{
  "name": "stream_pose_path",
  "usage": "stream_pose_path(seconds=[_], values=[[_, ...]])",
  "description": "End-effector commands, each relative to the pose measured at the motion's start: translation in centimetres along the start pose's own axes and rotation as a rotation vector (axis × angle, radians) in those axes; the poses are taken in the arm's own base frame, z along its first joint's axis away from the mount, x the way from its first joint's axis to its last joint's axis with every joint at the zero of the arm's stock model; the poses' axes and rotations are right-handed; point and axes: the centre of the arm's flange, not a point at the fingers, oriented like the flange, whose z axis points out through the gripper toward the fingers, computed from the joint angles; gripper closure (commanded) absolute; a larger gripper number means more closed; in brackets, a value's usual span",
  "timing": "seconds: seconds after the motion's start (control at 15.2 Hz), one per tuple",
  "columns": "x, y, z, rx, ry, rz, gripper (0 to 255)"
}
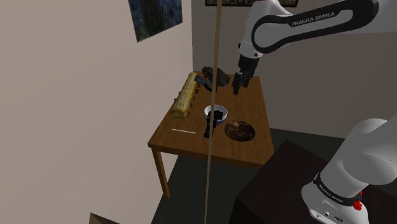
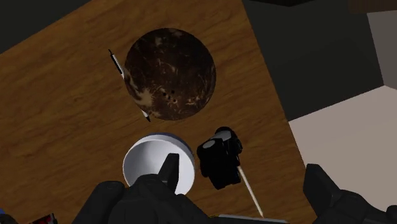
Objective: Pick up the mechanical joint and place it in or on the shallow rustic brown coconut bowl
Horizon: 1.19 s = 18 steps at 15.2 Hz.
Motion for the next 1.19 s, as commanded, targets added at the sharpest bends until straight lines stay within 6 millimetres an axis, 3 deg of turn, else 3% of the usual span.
stream_pose_path(seconds=[0.0,0.86,1.12], values=[[1.5,0.4,2.6,0.001,-0.018,-0.021,0],[10.9,1.4,18.1,0.01,-0.14,-0.156,0],[11.1,1.5,20.7,0.011,-0.147,-0.164,0]])
